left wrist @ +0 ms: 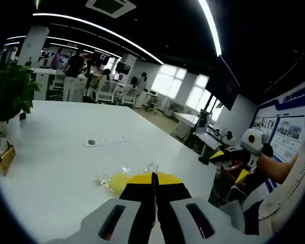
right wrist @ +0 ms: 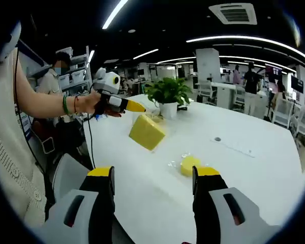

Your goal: Compare the silicone blocks by pressing each to a similar depth, holding the contact briefly, and releasing to observe deformation and rebound differences across the visible hardness samples.

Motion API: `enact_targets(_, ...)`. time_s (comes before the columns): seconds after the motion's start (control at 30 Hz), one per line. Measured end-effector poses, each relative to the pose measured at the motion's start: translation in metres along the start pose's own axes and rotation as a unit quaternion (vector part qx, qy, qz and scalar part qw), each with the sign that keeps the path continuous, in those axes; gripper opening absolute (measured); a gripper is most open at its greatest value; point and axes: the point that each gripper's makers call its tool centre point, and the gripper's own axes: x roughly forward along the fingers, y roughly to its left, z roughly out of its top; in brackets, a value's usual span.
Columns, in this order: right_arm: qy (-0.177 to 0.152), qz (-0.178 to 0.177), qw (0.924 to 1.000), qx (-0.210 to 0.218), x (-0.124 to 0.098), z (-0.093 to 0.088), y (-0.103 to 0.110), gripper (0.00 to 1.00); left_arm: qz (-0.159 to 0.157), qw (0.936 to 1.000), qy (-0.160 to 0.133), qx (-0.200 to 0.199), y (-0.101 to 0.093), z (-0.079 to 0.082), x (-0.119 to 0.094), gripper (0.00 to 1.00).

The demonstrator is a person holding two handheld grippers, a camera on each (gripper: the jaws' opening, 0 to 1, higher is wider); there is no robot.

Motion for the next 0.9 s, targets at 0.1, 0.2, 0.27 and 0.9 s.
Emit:
enact_targets(0.1, -0.007, 0.009, 0.9994, -0.031, 0.004, 0.012, 0.001, 0.62, -0.007, 0.9999, 0.007, 0.011, -0.012, 0.000, 0.000, 0.00)
enact_targets(0.2, 0.002, 0.024, 0.9987, -0.046, 0.010, 0.018, 0.005, 0.61, -0.013, 0.9996, 0.016, 0.018, -0.023, -0.002, -0.001, 0.00)
enact_targets(0.27, 0.009, 0.035, 0.9978, -0.055, 0.014, 0.019, 0.007, 0.61, -0.018, 0.9991, 0.026, 0.026, -0.031, -0.005, -0.002, 0.00)
enact_targets(0.9, 0.047, 0.114, 0.9800, -0.156, 0.064, 0.022, 0.018, 0.60, -0.060, 0.9909, 0.067, 0.100, -0.084, -0.005, 0.008, 0.00)
